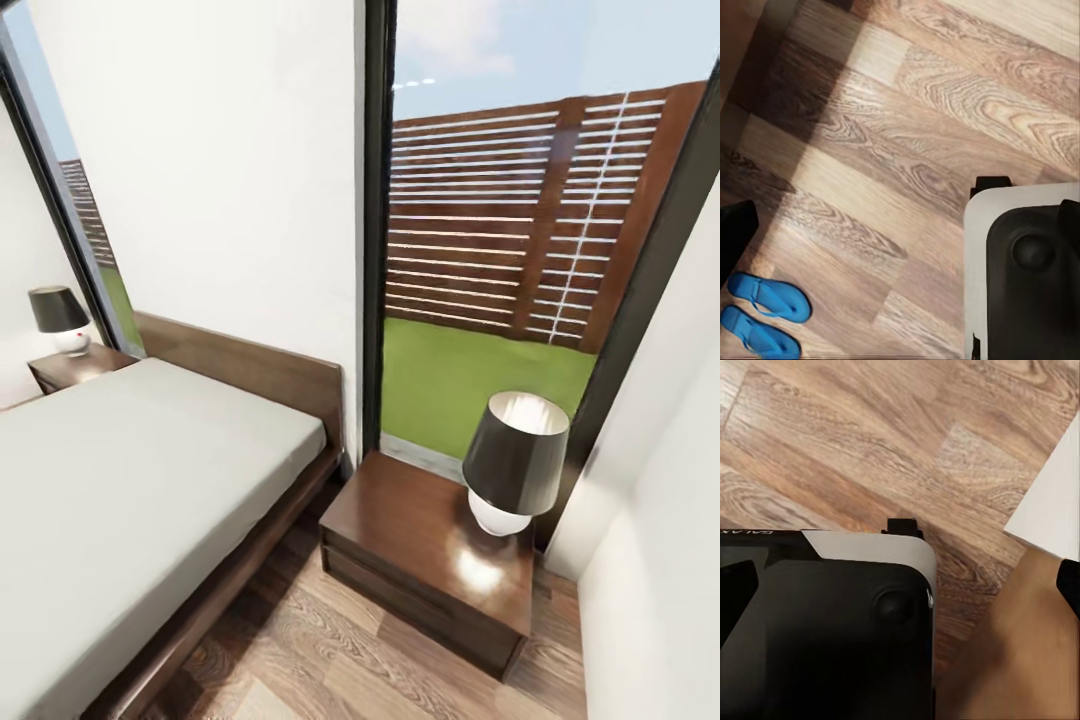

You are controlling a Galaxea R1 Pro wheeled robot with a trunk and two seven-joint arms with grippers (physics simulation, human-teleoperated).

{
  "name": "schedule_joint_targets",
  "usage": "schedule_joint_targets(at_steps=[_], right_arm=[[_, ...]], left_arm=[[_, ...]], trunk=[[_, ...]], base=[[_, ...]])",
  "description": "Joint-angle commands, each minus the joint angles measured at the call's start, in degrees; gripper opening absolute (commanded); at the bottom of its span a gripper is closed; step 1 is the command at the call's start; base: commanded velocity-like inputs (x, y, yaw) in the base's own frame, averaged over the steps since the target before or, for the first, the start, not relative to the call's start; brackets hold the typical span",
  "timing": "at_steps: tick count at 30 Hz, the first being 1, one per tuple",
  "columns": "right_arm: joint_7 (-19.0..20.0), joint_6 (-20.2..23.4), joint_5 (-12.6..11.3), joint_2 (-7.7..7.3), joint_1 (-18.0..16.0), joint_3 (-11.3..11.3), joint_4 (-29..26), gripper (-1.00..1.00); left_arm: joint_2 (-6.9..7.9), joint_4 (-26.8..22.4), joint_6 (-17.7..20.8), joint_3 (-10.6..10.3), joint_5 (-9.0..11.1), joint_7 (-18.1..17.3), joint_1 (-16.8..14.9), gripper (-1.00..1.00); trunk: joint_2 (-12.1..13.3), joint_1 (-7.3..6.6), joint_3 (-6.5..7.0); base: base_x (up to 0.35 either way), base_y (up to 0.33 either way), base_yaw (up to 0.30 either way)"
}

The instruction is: In the bedroom, move the book from the bed onto either nightstand, and place the two sandals side by side next to the bed.

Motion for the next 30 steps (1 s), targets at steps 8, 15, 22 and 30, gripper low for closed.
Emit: schedule_joint_targets(at_steps=[8,15,22,30], right_arm=[[0.0,-0.4,-0.5,0.04,-0.1,0.5,0.2,1.00],[0.0,-0.4,-0.4,0.08,-0.1,0.5,0.2,1.00],[0.0,-0.4,-0.4,0.09,-0.1,0.5,0.2,1.00],[0.0,-0.4,-0.4,0.09,-0.1,0.5,0.2,1.00]], left_arm=[[-0.01,0.0,-0.2,-0.5,0.1,0.2,0.0,1.00],[-0.01,0.0,-0.2,-0.5,0.1,0.2,0.0,1.00],[-0.01,0.0,-0.2,-0.5,0.1,0.2,0.0,1.00],[-0.01,0.0,-0.2,-0.5,0.1,0.2,0.0,1.00]], trunk=[[0.0,0.00,-0.07],[0.0,0.00,-0.07],[0.0,0.00,-0.07],[0.0,0.00,-0.07]], base=[[0.000,-0.048,0.286],[0.000,-0.014,0.286],[0.000,-0.004,0.286],[0.000,-0.001,0.287]])
